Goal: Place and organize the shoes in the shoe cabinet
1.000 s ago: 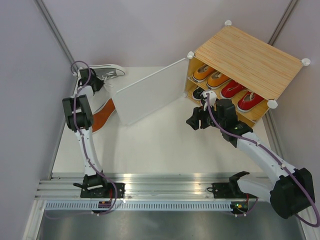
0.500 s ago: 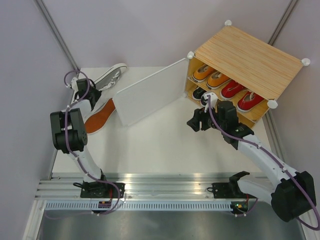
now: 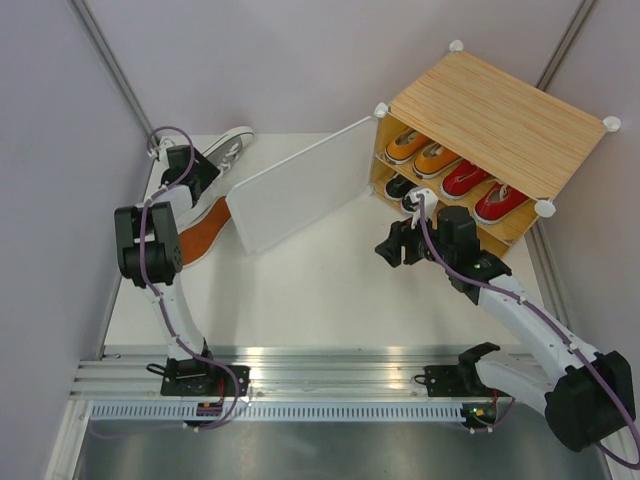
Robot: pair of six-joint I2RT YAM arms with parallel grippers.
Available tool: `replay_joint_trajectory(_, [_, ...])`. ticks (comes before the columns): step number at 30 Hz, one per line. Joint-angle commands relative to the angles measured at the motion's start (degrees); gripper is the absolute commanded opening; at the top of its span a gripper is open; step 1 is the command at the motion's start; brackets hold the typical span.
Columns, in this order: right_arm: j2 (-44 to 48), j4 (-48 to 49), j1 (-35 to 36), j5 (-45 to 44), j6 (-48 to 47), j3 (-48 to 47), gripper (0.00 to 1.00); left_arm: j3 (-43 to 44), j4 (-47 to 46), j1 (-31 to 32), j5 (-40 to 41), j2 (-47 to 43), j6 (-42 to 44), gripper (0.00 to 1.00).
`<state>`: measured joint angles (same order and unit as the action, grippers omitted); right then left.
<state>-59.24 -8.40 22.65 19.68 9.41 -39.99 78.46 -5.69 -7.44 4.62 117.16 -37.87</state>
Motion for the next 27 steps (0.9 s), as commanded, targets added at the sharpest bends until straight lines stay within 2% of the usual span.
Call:
replay_joint_trajectory(1, [1.9,0.4,0.1,0.8,0.3,0.5,0.68,5.0,0.2,-0.3,2.8,1.6,5.3,0.77])
replay_joint_trajectory(6, [2.5,0.1,0.1,0.3,0.6,0.5,0.68,10.3,4.1,-0.2,5.9,6.6,11.0,0.77])
replay_joint_trajectory(14, [1.3,0.1,0.2,0.2,0.7,0.0,0.68,14.6,7.9,-0.2,9.4,8.5,21.2,0.79])
replay_joint_trajectory(20, [0.2,0.1,0.1,0.4,0.6,-0.9,0.68,20.7,16.4,0.0,10.6,11.7,22.0,0.85])
replay_joint_trajectory(22, [0.0,0.1,0.1,0.4,0.6,-1.1,0.67,23.2,19.6,-0.1,11.8,13.3,21.1,0.85])
replay_joint_trajectory(27, [-0.1,0.1,0.1,0.2,0.6,-0.8,0.67,25.2,20.2,-0.1,10.8,15.6,20.5,0.81])
